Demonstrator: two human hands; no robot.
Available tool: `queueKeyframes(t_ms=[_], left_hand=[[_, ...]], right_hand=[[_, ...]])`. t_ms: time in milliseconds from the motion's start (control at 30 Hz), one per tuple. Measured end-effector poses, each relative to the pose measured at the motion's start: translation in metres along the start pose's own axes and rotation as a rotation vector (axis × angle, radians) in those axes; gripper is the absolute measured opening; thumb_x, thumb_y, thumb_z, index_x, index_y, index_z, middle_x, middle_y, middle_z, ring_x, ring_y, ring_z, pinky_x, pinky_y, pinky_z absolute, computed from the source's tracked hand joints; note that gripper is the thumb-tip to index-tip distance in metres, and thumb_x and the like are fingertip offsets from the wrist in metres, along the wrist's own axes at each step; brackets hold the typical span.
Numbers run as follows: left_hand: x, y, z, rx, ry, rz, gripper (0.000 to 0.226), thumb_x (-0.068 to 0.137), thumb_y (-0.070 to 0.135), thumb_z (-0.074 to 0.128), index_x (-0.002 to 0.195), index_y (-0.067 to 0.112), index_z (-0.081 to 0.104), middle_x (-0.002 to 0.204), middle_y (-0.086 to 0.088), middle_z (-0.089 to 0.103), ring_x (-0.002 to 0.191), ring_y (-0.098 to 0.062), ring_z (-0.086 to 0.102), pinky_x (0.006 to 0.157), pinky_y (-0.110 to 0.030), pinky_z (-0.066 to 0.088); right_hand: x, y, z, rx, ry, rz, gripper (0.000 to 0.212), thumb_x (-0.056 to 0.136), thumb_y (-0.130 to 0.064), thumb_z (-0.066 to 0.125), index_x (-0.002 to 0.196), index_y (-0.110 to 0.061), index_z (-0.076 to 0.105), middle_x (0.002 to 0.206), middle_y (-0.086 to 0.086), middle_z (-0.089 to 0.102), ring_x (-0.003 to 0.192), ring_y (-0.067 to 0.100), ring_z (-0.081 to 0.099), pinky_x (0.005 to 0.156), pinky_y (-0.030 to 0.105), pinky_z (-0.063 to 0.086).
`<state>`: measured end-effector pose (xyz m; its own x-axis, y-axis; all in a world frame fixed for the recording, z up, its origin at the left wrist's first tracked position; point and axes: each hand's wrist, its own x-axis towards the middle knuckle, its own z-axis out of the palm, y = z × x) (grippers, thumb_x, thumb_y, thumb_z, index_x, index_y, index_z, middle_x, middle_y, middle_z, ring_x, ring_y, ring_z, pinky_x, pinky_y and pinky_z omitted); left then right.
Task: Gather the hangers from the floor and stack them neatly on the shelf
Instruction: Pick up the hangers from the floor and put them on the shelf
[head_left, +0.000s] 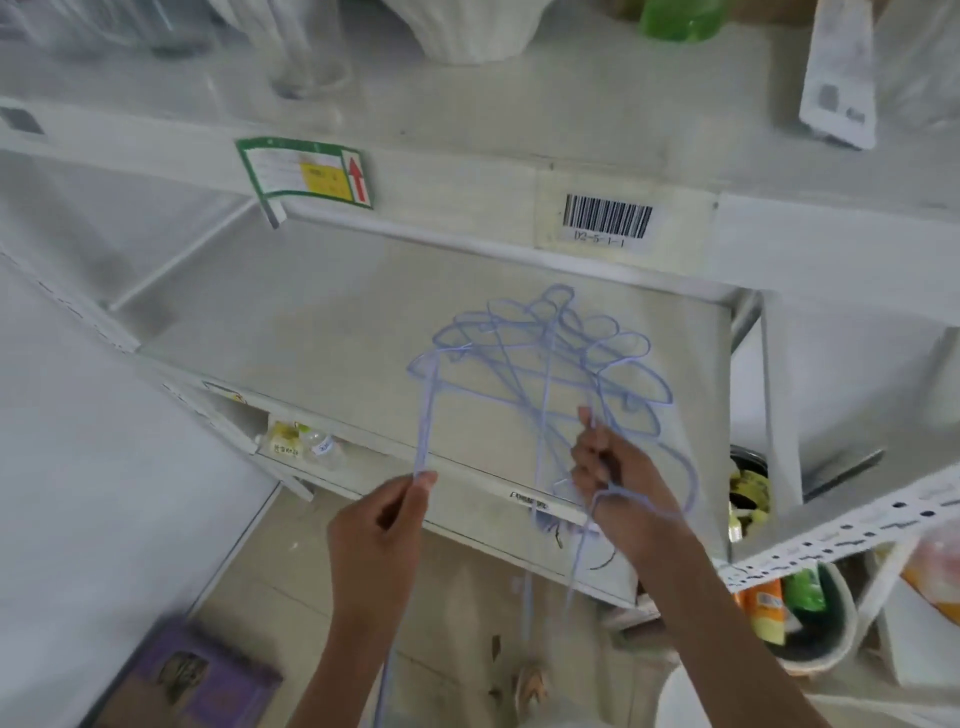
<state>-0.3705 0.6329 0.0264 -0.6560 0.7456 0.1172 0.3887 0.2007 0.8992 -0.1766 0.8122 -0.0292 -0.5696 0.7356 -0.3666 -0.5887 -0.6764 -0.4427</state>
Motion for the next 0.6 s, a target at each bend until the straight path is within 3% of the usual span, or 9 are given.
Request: queueKeyframes(t_ms=[100, 233, 367, 467, 533, 600], left_hand=[[0.036, 0.003, 0.022, 0.122, -0.069, 0.088, 0.046, 0.098, 0.037, 0.065, 0.059, 0.021, 0.046, 0.051, -0.009, 0.031, 0.047, -0.008, 0.024, 0.047, -0.026, 0.023], [0.09, 0.0, 0.049, 0.266, -0.083, 0.261, 0.049, 0.101, 0.033, 0.063, 0.061, 0.024, 0.036, 0.048, 0.0, 0.024, 0.045, -0.013, 0.022, 0.047, -0.028, 0.026], [0.141, -0.01, 0.064, 0.453, -0.097, 0.414, 0.039, 0.102, 0.033, 0.059, 0.067, 0.018, 0.055, 0.044, 0.002, 0.029, 0.042, -0.023, 0.037, 0.047, -0.031, 0.04], [0.171, -0.021, 0.066, 0.498, -0.129, 0.407, 0.036, 0.102, 0.033, 0.058, 0.07, 0.017, 0.06, 0.045, 0.003, 0.037, 0.046, -0.033, 0.049, 0.05, -0.037, 0.05], [0.189, -0.029, 0.066, 0.518, -0.136, 0.411, 0.034, 0.101, 0.033, 0.058, 0.075, 0.013, 0.065, 0.052, -0.007, 0.056, 0.056, -0.04, 0.061, 0.056, -0.043, 0.053], [0.205, -0.033, 0.072, 0.53, -0.134, 0.43, 0.033, 0.1, 0.031, 0.057, 0.076, 0.01, 0.064, 0.059, -0.014, 0.062, 0.061, -0.042, 0.065, 0.058, -0.046, 0.054]], right_hand=[[0.05, -0.028, -0.004, 0.214, -0.074, 0.002, 0.025, 0.083, -0.009, 0.051, 0.103, -0.015, 0.063, 0.062, -0.011, 0.05, 0.041, 0.004, 0.041, 0.048, 0.014, 0.023], [0.115, -0.042, -0.002, 0.234, 0.01, -0.042, 0.023, 0.099, -0.01, 0.039, 0.1, -0.017, 0.061, 0.057, -0.01, 0.047, 0.041, 0.004, 0.039, 0.051, 0.017, 0.022], [0.155, -0.049, 0.009, 0.079, 0.152, -0.024, 0.019, 0.099, -0.007, 0.045, 0.1, -0.018, 0.061, 0.066, -0.005, 0.067, 0.049, 0.003, 0.058, 0.059, 0.017, 0.039], [0.168, -0.052, 0.007, -0.02, 0.238, -0.07, 0.019, 0.104, -0.007, 0.045, 0.098, -0.01, 0.063, 0.079, 0.005, 0.077, 0.073, 0.013, 0.074, 0.064, 0.018, 0.054], [0.167, -0.06, -0.001, -0.098, 0.226, -0.099, 0.02, 0.091, -0.011, 0.05, 0.087, -0.009, 0.07, 0.079, 0.008, 0.078, 0.083, 0.019, 0.076, 0.07, 0.025, 0.059], [0.159, -0.071, -0.015, -0.017, 0.195, -0.185, 0.022, 0.08, -0.019, 0.051, 0.078, -0.009, 0.07, 0.085, 0.014, 0.072, 0.095, 0.028, 0.071, 0.078, 0.033, 0.06]])
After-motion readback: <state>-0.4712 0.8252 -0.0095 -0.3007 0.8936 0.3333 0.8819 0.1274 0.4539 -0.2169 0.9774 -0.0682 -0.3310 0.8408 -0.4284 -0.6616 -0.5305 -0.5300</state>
